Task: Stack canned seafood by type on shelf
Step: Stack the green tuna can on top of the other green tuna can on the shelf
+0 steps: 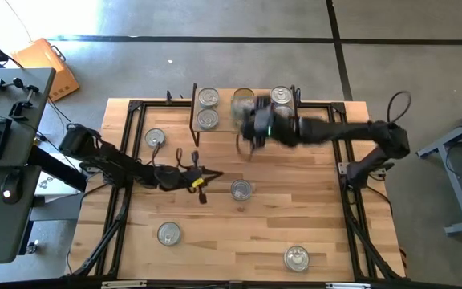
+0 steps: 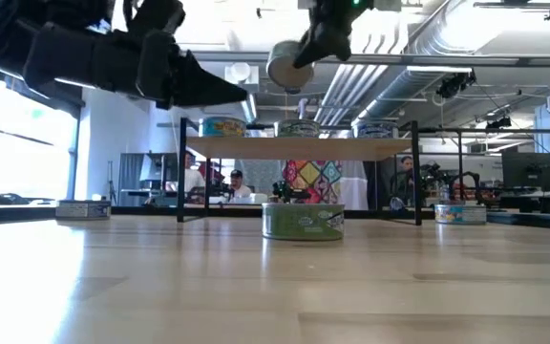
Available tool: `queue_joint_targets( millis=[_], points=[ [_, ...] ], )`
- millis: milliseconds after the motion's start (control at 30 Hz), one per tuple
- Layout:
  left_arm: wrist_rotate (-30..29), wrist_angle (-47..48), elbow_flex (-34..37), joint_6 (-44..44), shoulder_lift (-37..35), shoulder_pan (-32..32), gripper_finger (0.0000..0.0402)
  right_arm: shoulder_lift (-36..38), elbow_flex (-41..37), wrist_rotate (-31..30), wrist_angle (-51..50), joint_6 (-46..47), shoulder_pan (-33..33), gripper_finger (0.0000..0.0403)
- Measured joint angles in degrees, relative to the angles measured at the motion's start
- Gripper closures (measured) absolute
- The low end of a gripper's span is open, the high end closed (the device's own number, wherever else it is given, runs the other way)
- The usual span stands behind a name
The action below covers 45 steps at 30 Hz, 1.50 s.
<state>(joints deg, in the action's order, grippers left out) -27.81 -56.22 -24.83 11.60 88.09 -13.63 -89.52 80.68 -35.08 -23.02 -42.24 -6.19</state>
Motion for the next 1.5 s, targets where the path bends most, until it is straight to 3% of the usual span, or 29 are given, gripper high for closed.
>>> queue_joint_targets(
  millis=[200, 367, 867, 1133, 1333, 1500],
  points=[
    [-11.3, -0.1, 3.5, 6.0, -9.7, -0.5, 0.0401, -3.3, 4.1, 13.7, 1.4, -1.8, -14.0, 0.0286],
    [-13.1, 0.3, 5.0, 9.6, -17.2, -1.1, 0.0401, -7.9, 5.8, 11.7, 1.0, -6.3, -18.2, 0.0286],
    [-13.0, 3.1, 6.2, 4.5, -19.1, -8.2, 0.0401, -10.4, 5.4, 8.7, -4.1, -8.8, -15.2, 0.0286],
    [-13.1, 3.3, 6.2, 4.6, -19.1, -8.7, 0.0401, -10.4, 5.4, 8.8, -4.1, -6.7, -15.4, 0.0286],
    [-13.1, 4.1, 6.2, 3.5, -19.1, -9.4, 0.0401, -10.6, 5.4, 9.1, -1.7, -3.0, -16.4, 0.023],
    [-13.1, 4.1, 6.2, 3.3, -19.1, -9.8, 0.0401, -10.7, 5.4, 9.1, -1.7, -2.7, -16.7, 0.0217]
  ],
)
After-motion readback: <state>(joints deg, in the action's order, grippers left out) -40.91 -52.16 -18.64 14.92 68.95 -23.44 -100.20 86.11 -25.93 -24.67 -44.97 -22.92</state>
